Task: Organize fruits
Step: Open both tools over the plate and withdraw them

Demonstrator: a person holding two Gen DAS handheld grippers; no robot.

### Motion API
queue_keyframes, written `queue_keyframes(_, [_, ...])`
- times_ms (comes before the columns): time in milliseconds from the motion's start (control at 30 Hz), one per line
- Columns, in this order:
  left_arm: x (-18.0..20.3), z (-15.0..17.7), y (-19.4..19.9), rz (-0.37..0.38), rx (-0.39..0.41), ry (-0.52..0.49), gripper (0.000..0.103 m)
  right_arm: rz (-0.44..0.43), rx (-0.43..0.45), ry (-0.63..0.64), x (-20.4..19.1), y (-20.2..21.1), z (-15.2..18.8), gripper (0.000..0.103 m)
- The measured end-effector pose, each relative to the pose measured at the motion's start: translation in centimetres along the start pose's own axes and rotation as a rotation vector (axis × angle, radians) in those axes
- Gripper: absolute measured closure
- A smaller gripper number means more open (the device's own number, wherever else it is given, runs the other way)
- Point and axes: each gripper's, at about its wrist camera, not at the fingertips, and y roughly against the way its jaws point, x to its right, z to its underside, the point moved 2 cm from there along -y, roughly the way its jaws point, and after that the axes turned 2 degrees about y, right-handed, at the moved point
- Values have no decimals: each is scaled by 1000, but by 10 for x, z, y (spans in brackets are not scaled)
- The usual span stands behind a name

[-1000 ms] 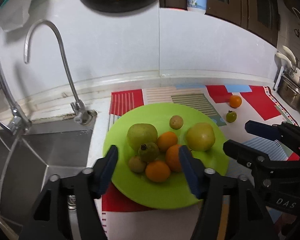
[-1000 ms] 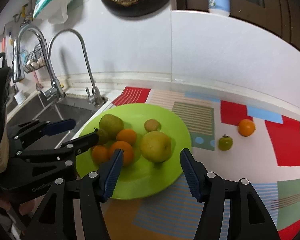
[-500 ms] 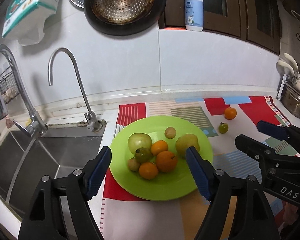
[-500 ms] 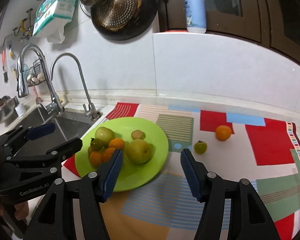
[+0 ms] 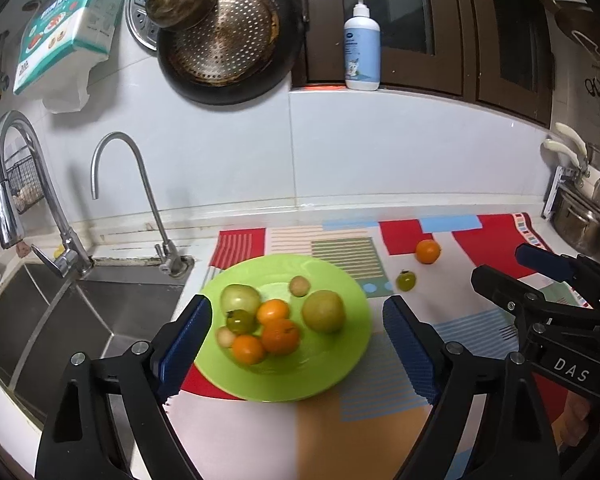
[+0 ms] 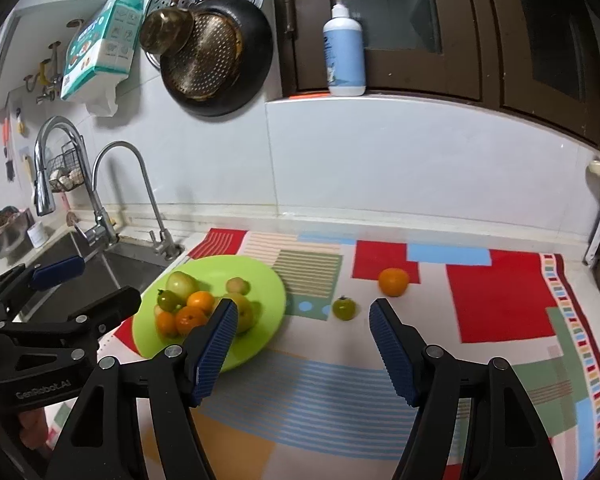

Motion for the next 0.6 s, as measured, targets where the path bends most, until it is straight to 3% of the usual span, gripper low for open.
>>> queue_keyframes(600, [75, -11, -6, 5, 20, 9, 15, -25, 18, 121, 68, 4, -14, 34])
